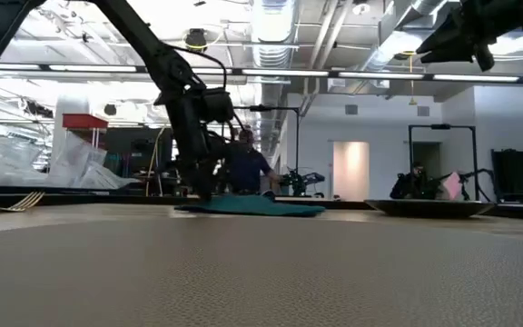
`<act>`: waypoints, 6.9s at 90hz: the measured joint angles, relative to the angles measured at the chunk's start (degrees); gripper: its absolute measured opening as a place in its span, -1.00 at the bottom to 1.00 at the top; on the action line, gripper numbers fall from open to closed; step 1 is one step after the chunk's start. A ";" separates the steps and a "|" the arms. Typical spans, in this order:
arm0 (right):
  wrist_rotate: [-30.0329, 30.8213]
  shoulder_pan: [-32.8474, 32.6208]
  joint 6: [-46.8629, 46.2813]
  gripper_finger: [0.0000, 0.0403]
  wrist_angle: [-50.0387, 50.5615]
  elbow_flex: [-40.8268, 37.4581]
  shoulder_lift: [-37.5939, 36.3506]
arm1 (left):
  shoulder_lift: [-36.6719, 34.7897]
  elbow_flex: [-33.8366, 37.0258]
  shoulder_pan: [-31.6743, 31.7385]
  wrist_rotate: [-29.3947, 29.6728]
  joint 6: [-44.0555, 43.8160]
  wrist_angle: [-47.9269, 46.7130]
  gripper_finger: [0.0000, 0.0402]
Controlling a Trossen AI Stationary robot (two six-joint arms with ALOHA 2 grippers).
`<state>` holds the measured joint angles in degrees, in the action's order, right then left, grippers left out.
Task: Set table place
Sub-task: Fold the green napkin
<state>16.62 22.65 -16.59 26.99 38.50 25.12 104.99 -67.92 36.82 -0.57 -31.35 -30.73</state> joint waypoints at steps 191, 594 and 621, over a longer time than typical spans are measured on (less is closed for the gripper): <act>-0.04 0.00 -2.43 -0.41 0.99 0.00 12.33 | -19.13 1.28 -20.61 9.95 -20.78 -22.95 -1.00; -52.38 0.98 -38.87 -0.41 -53.99 25.83 90.54 | -37.10 31.74 -10.52 -11.55 -16.34 6.20 -0.34; -44.31 3.13 -21.22 -0.41 -27.60 32.85 90.47 | -36.74 32.59 -10.52 -11.50 -15.89 7.91 -0.34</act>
<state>-27.69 25.78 -37.82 -0.61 71.35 115.59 68.25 -35.33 26.30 -12.08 -47.24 -22.82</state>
